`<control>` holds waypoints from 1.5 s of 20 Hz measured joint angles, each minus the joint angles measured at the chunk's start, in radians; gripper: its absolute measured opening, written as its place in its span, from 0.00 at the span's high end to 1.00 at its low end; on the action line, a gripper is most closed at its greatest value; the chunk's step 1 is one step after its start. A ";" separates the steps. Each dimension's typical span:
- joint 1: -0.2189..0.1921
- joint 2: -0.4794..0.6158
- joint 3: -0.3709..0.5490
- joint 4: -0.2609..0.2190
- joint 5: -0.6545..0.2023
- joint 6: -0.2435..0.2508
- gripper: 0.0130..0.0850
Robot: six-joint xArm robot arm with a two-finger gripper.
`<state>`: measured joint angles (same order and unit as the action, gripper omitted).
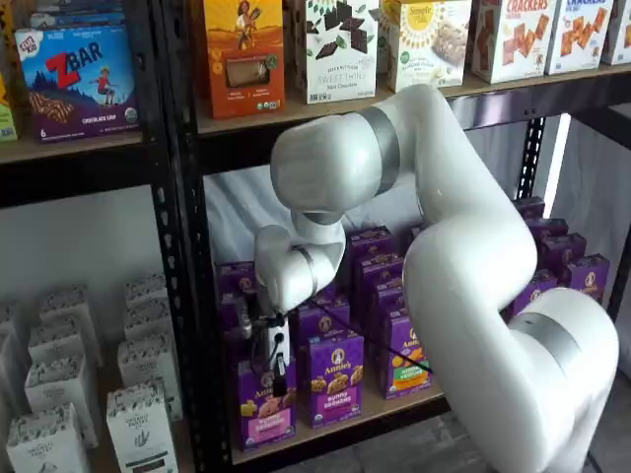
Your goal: Pick up the purple box with a pink patch in the middle, on the bottom shelf, the first box from the left
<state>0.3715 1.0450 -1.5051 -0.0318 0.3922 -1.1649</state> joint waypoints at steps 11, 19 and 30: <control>-0.003 0.006 -0.010 0.000 0.014 -0.003 0.28; -0.001 0.012 -0.017 0.008 0.017 -0.008 0.28; 0.002 0.010 -0.009 0.004 0.007 -0.002 0.50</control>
<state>0.3734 1.0552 -1.5137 -0.0276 0.3994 -1.1669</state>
